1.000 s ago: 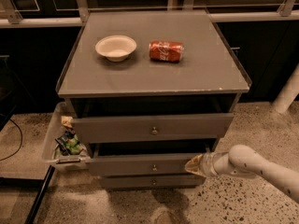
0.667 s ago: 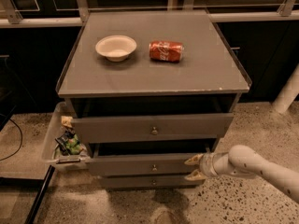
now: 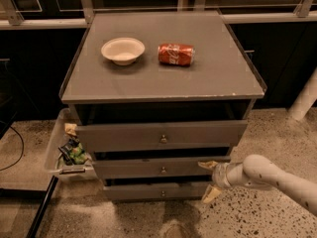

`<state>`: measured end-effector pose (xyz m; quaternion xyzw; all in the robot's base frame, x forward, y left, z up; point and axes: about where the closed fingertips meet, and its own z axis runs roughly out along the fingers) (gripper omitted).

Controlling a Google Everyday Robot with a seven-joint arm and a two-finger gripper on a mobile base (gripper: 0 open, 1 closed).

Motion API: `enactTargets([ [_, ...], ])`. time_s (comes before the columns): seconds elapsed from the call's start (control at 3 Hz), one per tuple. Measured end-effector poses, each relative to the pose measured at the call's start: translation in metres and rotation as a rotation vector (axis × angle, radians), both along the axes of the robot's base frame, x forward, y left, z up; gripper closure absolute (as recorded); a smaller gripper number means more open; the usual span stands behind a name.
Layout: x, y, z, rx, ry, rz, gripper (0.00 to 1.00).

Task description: Close middle drawer

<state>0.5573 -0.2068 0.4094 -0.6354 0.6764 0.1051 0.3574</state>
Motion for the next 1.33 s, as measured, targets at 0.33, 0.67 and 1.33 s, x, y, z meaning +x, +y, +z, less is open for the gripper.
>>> enactTargets([
  [0.33, 0.000, 0.000, 0.000, 0.000, 0.000, 0.000, 0.00],
  [0.67, -0.013, -0.001, 0.006, -0.011, 0.021, 0.008, 0.00],
  [1.33, -0.090, -0.028, 0.051, -0.064, 0.032, 0.007, 0.00],
])
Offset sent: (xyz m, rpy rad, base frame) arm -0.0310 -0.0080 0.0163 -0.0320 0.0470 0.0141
